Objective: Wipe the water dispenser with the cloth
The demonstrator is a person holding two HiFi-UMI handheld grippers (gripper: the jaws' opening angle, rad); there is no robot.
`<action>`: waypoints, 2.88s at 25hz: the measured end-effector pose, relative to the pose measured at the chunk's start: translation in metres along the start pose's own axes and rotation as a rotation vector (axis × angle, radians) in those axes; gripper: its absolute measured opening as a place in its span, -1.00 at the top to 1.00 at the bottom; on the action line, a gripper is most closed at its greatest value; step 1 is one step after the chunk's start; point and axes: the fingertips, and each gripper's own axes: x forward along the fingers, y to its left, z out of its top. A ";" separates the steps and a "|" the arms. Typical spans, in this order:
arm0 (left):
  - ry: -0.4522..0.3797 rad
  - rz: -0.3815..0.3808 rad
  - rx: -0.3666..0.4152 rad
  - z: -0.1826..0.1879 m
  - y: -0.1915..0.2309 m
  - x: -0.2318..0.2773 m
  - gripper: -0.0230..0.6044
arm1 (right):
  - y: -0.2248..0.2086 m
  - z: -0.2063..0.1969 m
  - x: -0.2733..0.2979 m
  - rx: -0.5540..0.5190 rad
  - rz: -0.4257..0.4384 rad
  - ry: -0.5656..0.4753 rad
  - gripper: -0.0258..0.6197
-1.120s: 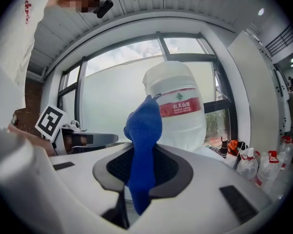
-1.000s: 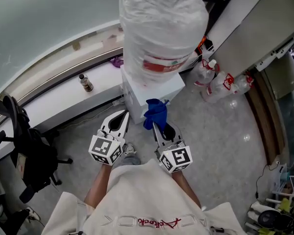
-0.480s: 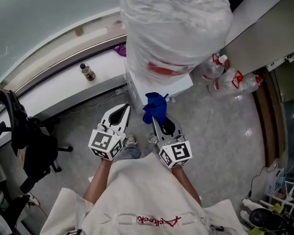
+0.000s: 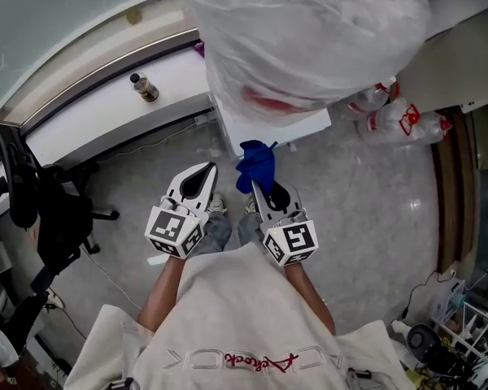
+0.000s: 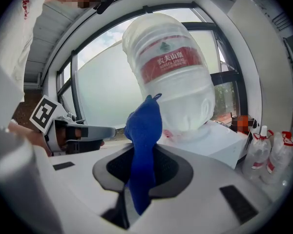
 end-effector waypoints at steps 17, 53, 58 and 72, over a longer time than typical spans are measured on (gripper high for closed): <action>0.002 0.090 -0.024 -0.005 0.014 -0.005 0.90 | 0.000 -0.043 0.081 -0.058 0.148 0.136 0.64; 0.030 0.069 0.015 -0.007 -0.031 0.022 0.90 | -0.289 0.002 0.007 -0.051 -0.323 0.016 0.64; 0.022 0.067 0.004 -0.009 -0.032 0.020 0.90 | -0.233 0.006 0.007 -0.060 -0.224 -0.020 0.64; 0.029 0.087 -0.024 -0.036 -0.020 -0.005 0.90 | -0.027 -0.071 0.039 -0.104 0.123 0.043 0.63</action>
